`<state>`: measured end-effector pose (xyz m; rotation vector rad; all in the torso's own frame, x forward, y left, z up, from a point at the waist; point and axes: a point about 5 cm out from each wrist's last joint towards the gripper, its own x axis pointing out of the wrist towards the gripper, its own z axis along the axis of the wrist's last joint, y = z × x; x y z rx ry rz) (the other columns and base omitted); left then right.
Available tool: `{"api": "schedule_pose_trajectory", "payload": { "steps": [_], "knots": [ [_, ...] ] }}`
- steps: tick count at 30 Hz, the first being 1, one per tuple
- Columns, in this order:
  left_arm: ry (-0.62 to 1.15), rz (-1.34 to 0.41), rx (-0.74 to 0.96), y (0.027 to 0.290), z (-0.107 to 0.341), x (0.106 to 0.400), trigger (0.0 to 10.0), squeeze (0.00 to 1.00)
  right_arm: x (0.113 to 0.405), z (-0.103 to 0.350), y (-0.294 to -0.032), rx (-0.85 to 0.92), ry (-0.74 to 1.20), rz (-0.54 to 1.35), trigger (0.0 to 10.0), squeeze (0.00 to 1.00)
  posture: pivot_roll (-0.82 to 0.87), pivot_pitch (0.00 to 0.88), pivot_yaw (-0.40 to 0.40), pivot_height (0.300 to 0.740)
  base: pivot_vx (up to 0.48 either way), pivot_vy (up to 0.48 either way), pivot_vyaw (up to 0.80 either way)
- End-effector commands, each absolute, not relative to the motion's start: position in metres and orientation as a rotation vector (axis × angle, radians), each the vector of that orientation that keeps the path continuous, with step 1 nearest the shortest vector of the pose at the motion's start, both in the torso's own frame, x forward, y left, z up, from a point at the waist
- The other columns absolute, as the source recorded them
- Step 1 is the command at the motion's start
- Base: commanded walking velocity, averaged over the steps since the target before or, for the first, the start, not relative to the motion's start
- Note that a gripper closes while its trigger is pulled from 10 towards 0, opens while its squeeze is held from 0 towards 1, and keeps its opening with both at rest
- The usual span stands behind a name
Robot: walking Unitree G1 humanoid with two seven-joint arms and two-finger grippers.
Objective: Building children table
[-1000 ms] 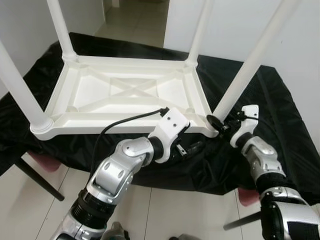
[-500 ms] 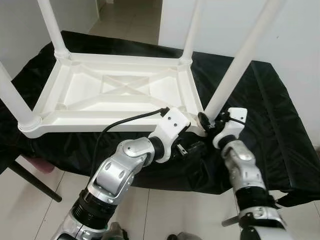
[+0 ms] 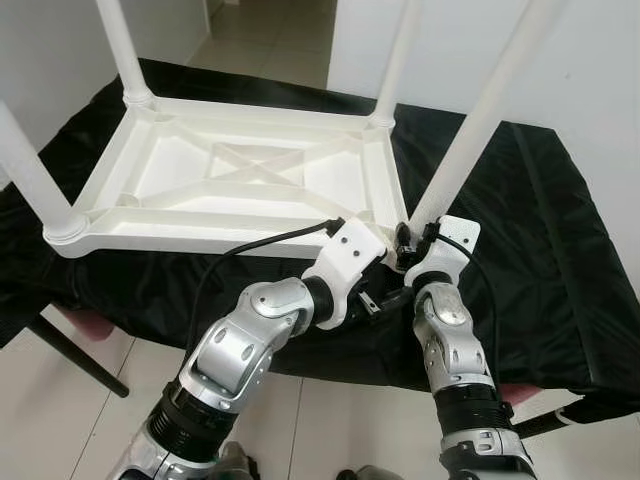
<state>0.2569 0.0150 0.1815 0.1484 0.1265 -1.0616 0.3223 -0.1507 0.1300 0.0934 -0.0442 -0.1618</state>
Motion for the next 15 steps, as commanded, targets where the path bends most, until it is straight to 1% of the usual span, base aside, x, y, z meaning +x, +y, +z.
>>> {"api": "schedule_pose_trajectory", "payload": {
  "steps": [1, 3, 6, 10, 15],
  "knots": [
    [0.137, -1.062, 0.147, 0.014, 0.18, 0.254, 10.0, 0.0, 0.318, 0.131, -0.174, 0.075, -0.05, -0.281, 10.0, 0.0, 0.06, 0.01, -0.063, 0.74, 0.0, 0.0, 0.0],
    [0.137, -1.062, 0.147, 0.015, 0.179, 0.254, 10.0, 0.0, 0.317, 0.132, -0.179, 0.066, -0.046, -0.326, 10.0, 0.0, 0.06, 0.01, -0.063, 0.74, 0.0, 0.0, 0.0],
    [0.137, -1.063, 0.147, 0.015, 0.179, 0.254, 10.0, 0.0, 0.316, 0.132, -0.18, 0.065, -0.045, -0.339, 10.0, 0.0, 0.06, 0.01, -0.063, 0.74, 0.0, 0.0, 0.0],
    [0.138, -1.06, 0.145, 0.015, 0.179, 0.253, 10.0, 0.0, 0.314, 0.13, -0.186, 0.061, -0.04, -0.408, 10.0, 0.0, 0.06, 0.009, -0.066, 0.74, 0.0, 0.0, 0.0],
    [0.138, -1.059, 0.145, 0.015, 0.179, 0.253, 10.0, 0.0, 0.311, 0.128, -0.187, 0.048, -0.023, -0.439, 10.0, 0.0, 0.06, 0.009, -0.066, 0.74, 0.0, 0.0, 0.0]
  ]
}}
